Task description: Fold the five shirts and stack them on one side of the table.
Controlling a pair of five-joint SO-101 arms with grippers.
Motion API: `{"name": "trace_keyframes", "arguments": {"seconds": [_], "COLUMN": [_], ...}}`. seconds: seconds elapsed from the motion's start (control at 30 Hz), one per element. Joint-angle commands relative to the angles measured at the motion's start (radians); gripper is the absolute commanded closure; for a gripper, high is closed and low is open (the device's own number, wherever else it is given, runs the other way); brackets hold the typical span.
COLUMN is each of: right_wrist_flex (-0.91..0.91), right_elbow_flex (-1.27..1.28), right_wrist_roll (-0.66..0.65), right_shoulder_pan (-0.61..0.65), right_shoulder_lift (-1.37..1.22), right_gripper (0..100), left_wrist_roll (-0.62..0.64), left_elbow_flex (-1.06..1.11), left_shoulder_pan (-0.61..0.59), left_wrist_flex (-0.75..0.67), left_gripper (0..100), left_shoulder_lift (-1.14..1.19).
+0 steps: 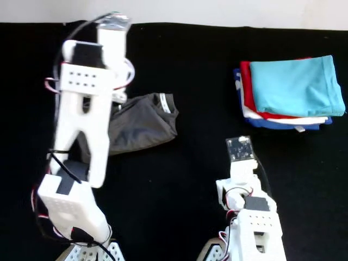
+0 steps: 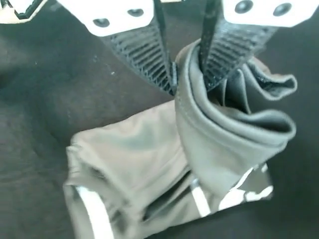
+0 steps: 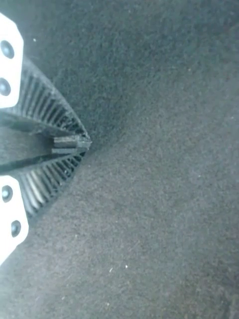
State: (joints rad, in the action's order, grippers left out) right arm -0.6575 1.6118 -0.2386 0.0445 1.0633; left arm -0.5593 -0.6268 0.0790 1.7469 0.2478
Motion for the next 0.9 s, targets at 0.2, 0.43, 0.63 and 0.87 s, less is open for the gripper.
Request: {"name": "trace_keyframes", "arguments": {"seconds": [0.2, 0.43, 0.63, 0.87], "right_wrist_flex": [0.013, 0.001, 0.002, 0.002], "right_elbow_flex": [0.038, 0.038, 0.038, 0.038], "right_wrist_roll": [-0.003, -0.003, -0.003, -0.003], "right_shoulder_pan": [-0.019, -0.019, -0.019, -0.019], "right_shoulder_lift": [0.081, 0.087, 0.087, 0.087], "right_gripper": [99.3, 99.3, 99.3, 99.3], "left_wrist_roll": [0.005, 0.005, 0.006, 0.193], "left_elbow_flex": [-0.007, -0.007, -0.007, -0.008], "left_shoulder_pan": [0.157, 0.200, 0.223, 0.223], "left_wrist_flex": [-0.229, -0.491, -0.572, -0.557], "left_gripper": [99, 99, 99, 83], "left_shoulder_lift": [0.189, 0.306, 0.390, 0.291]}}
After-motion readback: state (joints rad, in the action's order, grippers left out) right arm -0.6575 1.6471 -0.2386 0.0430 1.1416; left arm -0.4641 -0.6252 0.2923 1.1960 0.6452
